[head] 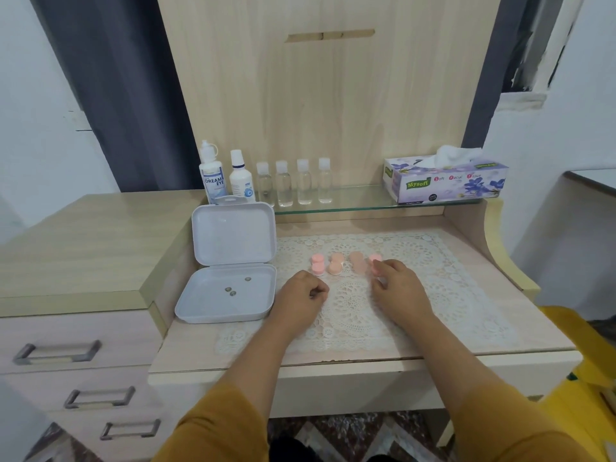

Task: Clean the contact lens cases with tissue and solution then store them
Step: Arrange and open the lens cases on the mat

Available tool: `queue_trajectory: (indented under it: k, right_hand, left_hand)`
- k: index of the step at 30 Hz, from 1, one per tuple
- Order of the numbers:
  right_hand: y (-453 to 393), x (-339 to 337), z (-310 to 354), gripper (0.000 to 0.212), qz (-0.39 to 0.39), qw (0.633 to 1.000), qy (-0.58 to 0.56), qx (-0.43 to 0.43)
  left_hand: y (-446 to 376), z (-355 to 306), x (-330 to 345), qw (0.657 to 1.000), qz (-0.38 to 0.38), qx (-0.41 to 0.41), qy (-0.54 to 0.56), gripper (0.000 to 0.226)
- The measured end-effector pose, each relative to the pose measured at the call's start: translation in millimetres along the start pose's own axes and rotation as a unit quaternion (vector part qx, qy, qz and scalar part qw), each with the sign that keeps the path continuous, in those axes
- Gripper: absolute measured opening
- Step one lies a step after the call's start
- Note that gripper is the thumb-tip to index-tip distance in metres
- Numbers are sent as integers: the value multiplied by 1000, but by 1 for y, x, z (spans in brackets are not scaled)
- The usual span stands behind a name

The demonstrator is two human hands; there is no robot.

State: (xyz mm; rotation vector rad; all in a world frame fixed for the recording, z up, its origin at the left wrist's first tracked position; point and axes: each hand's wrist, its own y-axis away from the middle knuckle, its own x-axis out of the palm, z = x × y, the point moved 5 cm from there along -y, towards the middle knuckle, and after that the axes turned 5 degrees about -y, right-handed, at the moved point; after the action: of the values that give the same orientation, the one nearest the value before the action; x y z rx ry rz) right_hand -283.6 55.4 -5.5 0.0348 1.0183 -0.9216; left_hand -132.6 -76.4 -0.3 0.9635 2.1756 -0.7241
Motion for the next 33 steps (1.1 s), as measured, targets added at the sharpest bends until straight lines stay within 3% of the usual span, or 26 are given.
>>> queue_trajectory:
  k: [6,11,16,25,33]
  right_hand:
    - [0,0,2,42,5,1000,-3,6]
    - [0,-1,0,26,-5,1000,-25,16]
    - [1,-1,0,25,-7,999,-35,22]
    - [2,-3,1,31,-4,997,-68,35]
    - [4,-4,1,17,-16,996,-77,53]
  left_hand:
    - [-3,-2,-1,999,1,-32,-14,13]
    - [-12,-10,0,995,-21,-71,-71,21]
    - [-12,-12,4,993,-56,-59,-81,21]
    - [-12,-4,8,997,-38,-40,-53,15]
    - [-13,-4,10,998,-34,-31,-53,15]
